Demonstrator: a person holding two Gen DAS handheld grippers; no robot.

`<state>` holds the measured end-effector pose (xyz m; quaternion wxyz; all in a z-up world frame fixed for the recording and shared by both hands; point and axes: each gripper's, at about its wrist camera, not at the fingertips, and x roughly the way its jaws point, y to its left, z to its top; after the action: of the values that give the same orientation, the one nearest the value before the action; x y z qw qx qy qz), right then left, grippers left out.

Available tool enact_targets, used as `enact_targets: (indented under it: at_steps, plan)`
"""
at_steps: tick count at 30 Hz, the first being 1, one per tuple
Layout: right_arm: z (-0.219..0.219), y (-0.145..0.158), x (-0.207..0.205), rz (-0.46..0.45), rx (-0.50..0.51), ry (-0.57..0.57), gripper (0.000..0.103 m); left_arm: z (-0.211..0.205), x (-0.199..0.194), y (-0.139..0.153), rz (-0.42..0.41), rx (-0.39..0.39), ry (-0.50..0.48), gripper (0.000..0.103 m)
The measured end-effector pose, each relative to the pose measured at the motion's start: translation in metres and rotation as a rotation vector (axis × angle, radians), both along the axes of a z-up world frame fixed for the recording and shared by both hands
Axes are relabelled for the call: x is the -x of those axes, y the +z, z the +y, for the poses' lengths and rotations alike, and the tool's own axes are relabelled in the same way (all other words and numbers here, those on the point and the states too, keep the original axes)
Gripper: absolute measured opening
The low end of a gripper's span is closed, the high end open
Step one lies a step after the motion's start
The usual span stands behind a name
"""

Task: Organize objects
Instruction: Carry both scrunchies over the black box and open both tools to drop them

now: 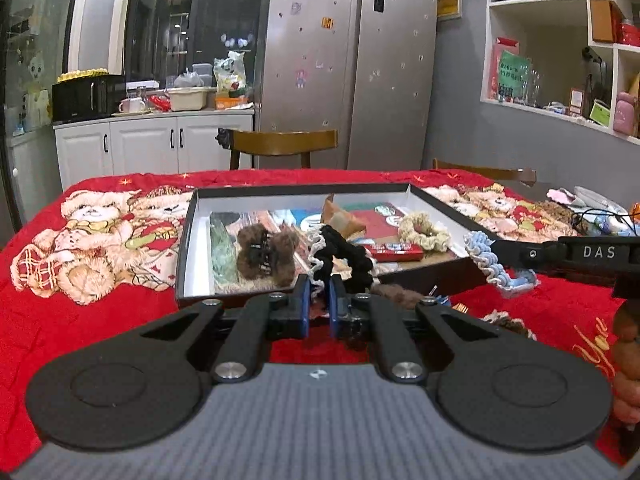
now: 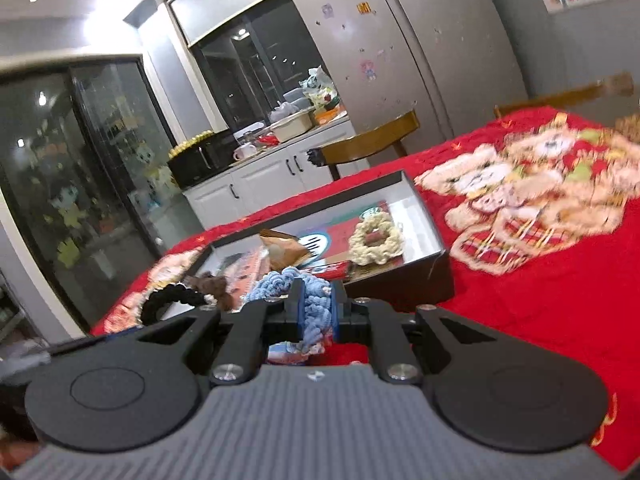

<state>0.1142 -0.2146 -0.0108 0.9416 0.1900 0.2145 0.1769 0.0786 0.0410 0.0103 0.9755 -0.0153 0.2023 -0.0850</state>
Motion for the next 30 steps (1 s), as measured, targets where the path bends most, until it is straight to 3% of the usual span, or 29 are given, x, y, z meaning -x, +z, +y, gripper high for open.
enact_targets:
  at_steps: [11,19,24,30]
  plan:
    - [0.014,0.013,0.002,-0.043,0.040,0.001,0.014,0.005,0.009,0.017,-0.073,-0.010,0.027,0.011]
    - [0.050,0.058,0.006,-0.165,0.155,0.007,0.014,0.015,0.007,0.026,-0.125,-0.033,0.091,0.011]
    - [0.079,0.091,0.009,-0.239,0.207,0.054,0.014,0.028,-0.001,0.035,-0.126,-0.002,0.116,0.011]
    - [0.100,0.111,-0.007,-0.236,0.183,0.097,0.014,0.041,-0.013,0.052,-0.127,0.018,0.145,0.011]
